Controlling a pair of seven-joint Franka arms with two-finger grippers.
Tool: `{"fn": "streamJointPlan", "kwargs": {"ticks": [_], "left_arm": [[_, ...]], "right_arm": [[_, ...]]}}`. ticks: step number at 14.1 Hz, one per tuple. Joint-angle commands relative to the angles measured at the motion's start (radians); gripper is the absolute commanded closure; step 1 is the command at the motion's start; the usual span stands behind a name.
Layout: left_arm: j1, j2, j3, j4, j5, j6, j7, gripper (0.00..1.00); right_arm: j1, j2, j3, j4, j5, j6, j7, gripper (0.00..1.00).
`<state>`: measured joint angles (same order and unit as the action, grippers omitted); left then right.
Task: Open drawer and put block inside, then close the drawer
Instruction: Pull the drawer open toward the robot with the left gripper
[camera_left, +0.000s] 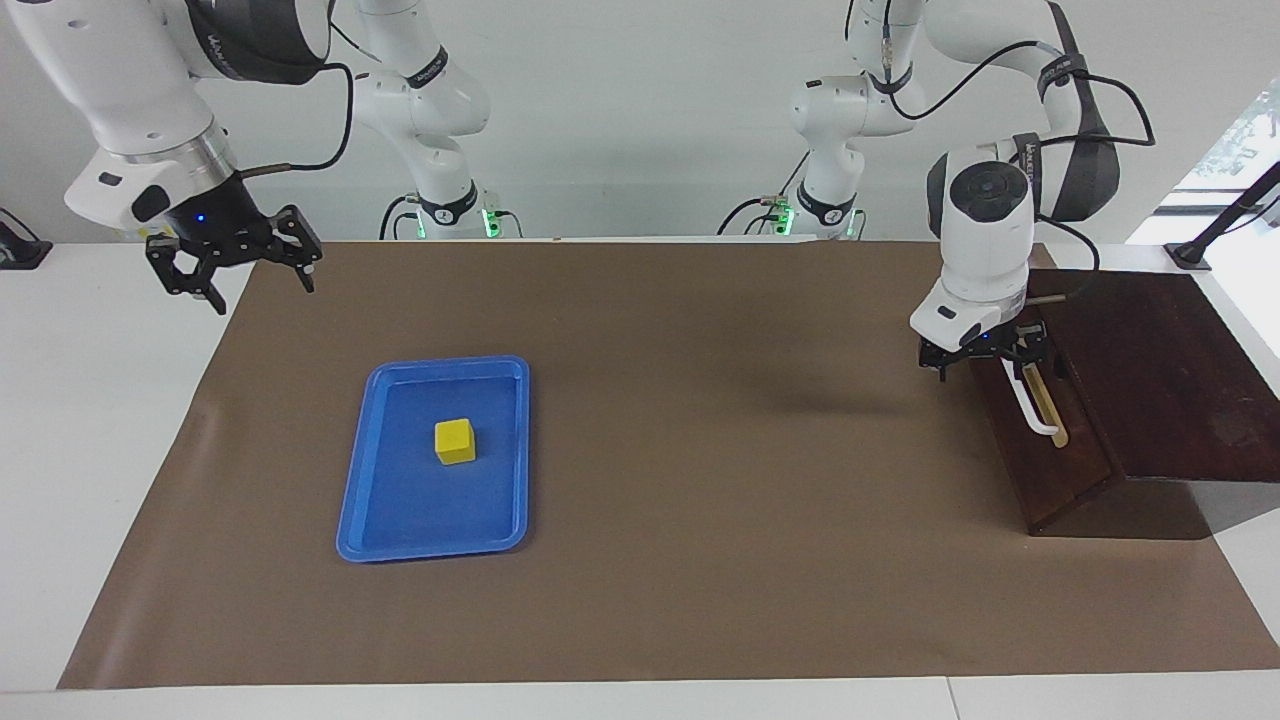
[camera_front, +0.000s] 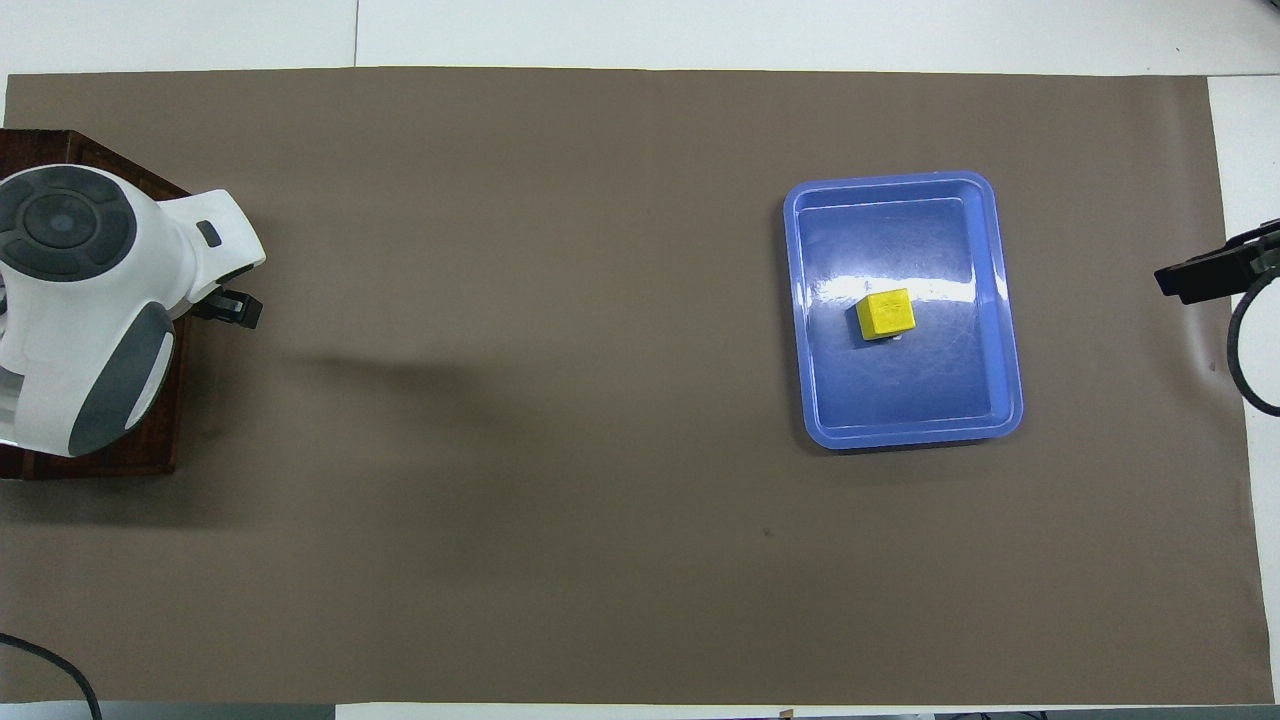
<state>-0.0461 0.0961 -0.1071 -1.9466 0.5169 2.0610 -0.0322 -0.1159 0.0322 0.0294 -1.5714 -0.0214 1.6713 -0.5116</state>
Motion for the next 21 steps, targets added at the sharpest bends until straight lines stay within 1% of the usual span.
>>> {"fn": "streamJointPlan", "kwargs": {"ticks": [1,3,6,8,10,11,13,14,16,18,21], "left_arm": [[0.052,0.007,0.007,-0.037,0.054,0.103,0.011,0.0],[0.064,-0.006,0.007,-0.09,0.054,0.157,0.009,0.0],[0.097,0.007,0.009,-0.12,0.054,0.2,0.005,0.0],[0.109,0.004,0.009,-0.168,0.054,0.258,0.0,0.0],[0.104,0.013,0.007,-0.172,0.052,0.269,-0.015,0.0],[0.086,0.039,0.007,-0.169,0.054,0.269,-0.067,0.0],[0.01,0.059,0.006,-0.149,0.051,0.268,-0.202,0.0],[-0.024,0.071,0.003,-0.138,0.048,0.254,-0.239,0.0],[-0.09,0.073,0.003,-0.132,0.023,0.24,-0.302,0.0],[-0.132,0.073,0.003,-0.126,-0.018,0.225,-0.316,0.0],[-0.161,0.071,0.004,-0.126,-0.04,0.205,-0.33,0.0]], "right_arm": [[-0.019,-0.048,0.011,-0.068,-0.023,0.028,-0.087,0.0],[-0.015,-0.048,0.011,-0.065,-0.066,0.033,-0.091,0.0],[-0.016,-0.048,0.012,-0.068,-0.072,0.065,-0.082,0.0],[-0.018,-0.048,0.012,-0.068,-0.069,0.058,-0.059,0.0],[-0.019,-0.049,0.011,-0.07,-0.055,0.03,-0.041,0.0],[-0.018,-0.049,0.011,-0.072,-0.055,0.025,-0.021,0.0],[-0.016,-0.046,0.011,-0.078,-0.054,0.024,0.095,0.0],[-0.016,-0.038,0.012,-0.079,-0.046,0.018,0.141,0.0],[-0.016,-0.005,0.011,-0.073,0.003,-0.005,0.284,0.0],[-0.008,0.037,0.011,-0.07,0.023,-0.008,0.442,0.0],[-0.005,0.098,0.009,-0.065,0.13,0.002,0.695,0.0]]}}
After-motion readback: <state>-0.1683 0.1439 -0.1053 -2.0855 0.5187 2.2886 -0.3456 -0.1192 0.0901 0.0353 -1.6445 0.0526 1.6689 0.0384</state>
